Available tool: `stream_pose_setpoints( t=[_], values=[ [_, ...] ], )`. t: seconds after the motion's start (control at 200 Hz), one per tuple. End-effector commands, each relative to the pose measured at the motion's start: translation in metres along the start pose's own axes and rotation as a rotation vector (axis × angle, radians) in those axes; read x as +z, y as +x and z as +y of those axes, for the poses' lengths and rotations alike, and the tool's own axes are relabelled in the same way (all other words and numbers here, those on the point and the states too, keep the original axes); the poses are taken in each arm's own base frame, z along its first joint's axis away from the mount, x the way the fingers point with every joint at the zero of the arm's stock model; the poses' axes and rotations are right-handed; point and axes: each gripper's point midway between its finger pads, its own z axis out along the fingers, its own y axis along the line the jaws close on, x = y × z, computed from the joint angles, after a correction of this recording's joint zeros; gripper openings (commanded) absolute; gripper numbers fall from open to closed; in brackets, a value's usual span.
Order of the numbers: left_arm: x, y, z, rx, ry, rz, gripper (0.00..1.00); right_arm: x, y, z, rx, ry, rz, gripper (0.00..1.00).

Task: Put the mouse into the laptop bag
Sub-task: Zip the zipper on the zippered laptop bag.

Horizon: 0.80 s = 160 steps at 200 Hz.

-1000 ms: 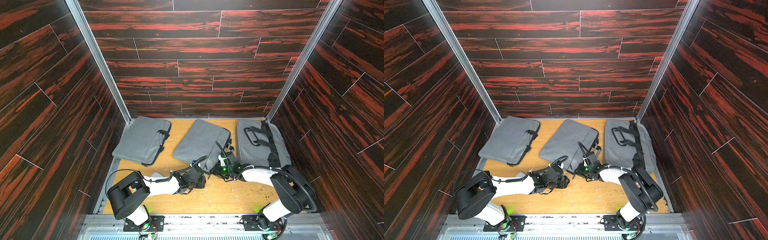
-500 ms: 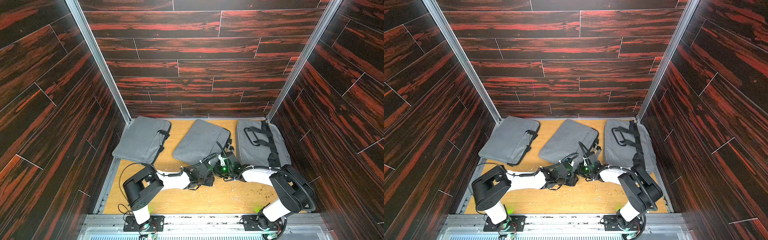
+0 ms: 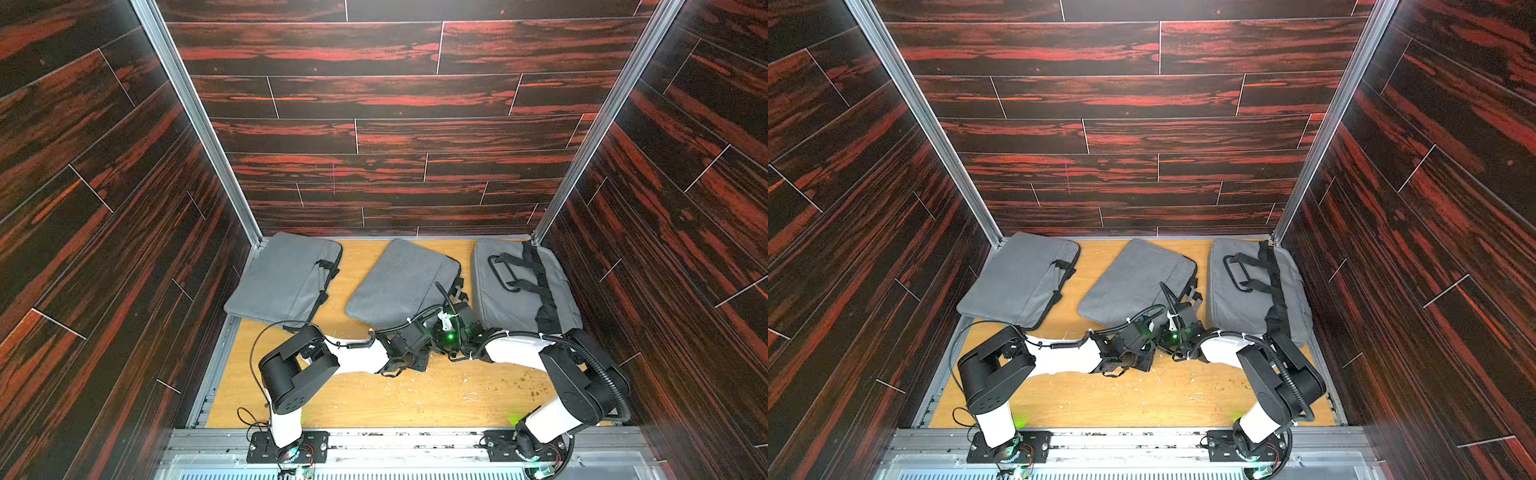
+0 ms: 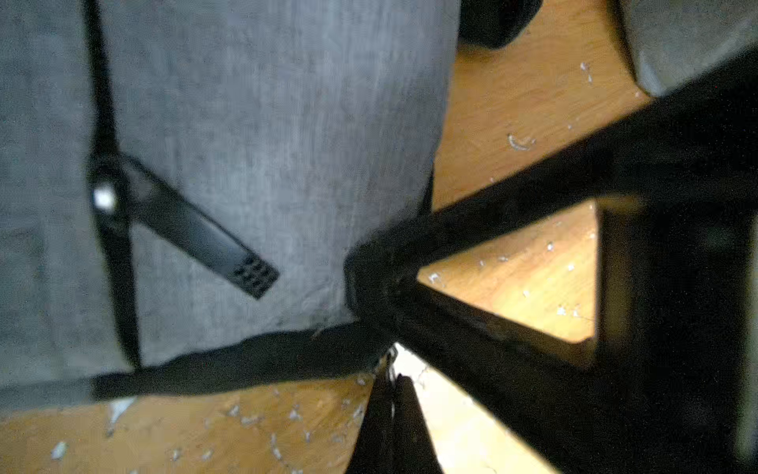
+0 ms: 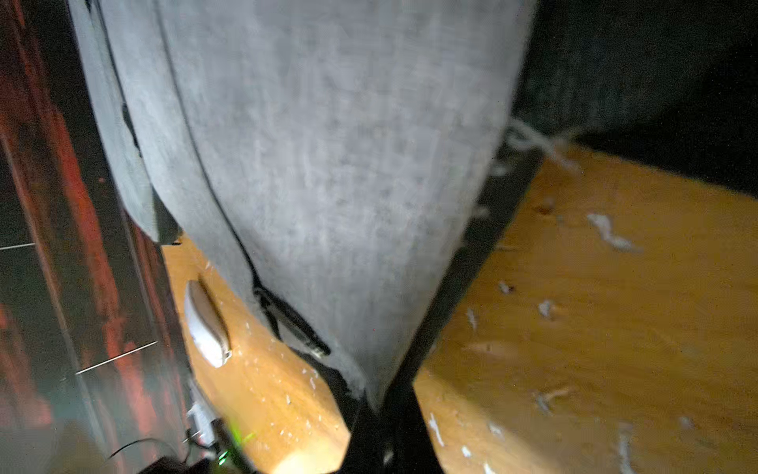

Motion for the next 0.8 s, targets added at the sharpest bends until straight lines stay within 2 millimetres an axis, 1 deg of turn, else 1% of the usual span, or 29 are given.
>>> stream_pose_setpoints(
  t=[0.0, 0.1, 0.235, 0.396, 0.476, 0.576, 0.631, 0.671, 0.721, 0.746, 0.797],
  values=[
    [-0.007, 0.021, 0.023, 0.021, -0.067, 0.068, 0.00, -0.004, -0.002, -0.017, 0.006, 0.047, 0.024, 0.00],
    [-0.008, 0.026, 0.047, -0.017, -0.093, 0.095, 0.00, -0.012, -0.007, -0.024, 0.001, 0.070, 0.020, 0.00],
    [-0.011, 0.026, 0.070, -0.082, -0.103, 0.088, 0.00, -0.021, -0.015, -0.030, -0.006, 0.093, 0.019, 0.00],
    [-0.014, 0.028, 0.097, -0.123, -0.145, 0.089, 0.00, -0.029, -0.026, -0.031, -0.029, 0.125, 0.012, 0.00],
    [-0.013, 0.028, 0.114, -0.135, -0.192, 0.089, 0.00, -0.035, -0.032, -0.031, -0.033, 0.130, 0.003, 0.00],
    [-0.009, 0.030, 0.135, -0.190, -0.220, 0.094, 0.00, -0.044, -0.039, -0.031, -0.034, 0.134, -0.017, 0.00],
    [-0.009, 0.029, 0.140, -0.218, -0.216, 0.090, 0.00, -0.049, -0.046, -0.027, -0.042, 0.136, -0.033, 0.00],
    [-0.010, 0.028, 0.140, -0.223, -0.207, 0.086, 0.00, -0.054, -0.052, -0.022, -0.056, 0.136, -0.044, 0.00],
    [-0.013, 0.023, 0.135, -0.229, -0.190, 0.074, 0.00, -0.061, -0.064, -0.009, -0.085, 0.137, -0.065, 0.00],
    [-0.015, 0.019, 0.131, -0.234, -0.173, 0.066, 0.07, -0.066, -0.070, -0.002, -0.103, 0.138, -0.075, 0.00],
    [-0.017, 0.010, 0.122, -0.242, -0.138, 0.053, 0.28, -0.077, -0.085, 0.017, -0.149, 0.140, -0.099, 0.00]
  ],
)
